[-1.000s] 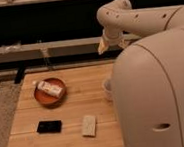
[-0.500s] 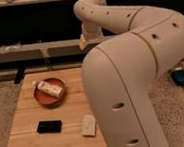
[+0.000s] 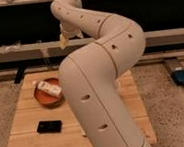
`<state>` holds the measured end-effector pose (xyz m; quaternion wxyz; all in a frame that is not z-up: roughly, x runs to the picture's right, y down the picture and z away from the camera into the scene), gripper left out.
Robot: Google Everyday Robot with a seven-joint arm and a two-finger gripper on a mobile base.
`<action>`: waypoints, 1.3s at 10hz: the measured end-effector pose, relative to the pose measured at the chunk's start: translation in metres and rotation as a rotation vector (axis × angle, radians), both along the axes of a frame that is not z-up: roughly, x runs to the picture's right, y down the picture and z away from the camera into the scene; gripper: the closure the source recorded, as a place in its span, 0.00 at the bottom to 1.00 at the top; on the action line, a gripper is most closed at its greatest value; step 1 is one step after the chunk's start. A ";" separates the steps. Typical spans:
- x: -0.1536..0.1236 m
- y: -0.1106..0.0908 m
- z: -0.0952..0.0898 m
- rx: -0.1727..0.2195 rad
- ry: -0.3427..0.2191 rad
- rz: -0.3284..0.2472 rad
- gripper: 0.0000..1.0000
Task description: Move the arm in a circular motion
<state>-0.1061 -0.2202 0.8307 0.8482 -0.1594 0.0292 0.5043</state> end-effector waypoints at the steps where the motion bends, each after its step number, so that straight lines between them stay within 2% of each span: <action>1: -0.029 -0.001 0.005 -0.001 -0.038 -0.041 0.20; 3: -0.080 0.011 0.008 -0.012 -0.108 -0.111 0.20; 6: -0.129 0.057 0.000 -0.041 -0.202 -0.184 0.20; 9: -0.152 0.104 -0.003 -0.076 -0.273 -0.223 0.20; 13: -0.151 0.147 -0.008 -0.122 -0.316 -0.236 0.20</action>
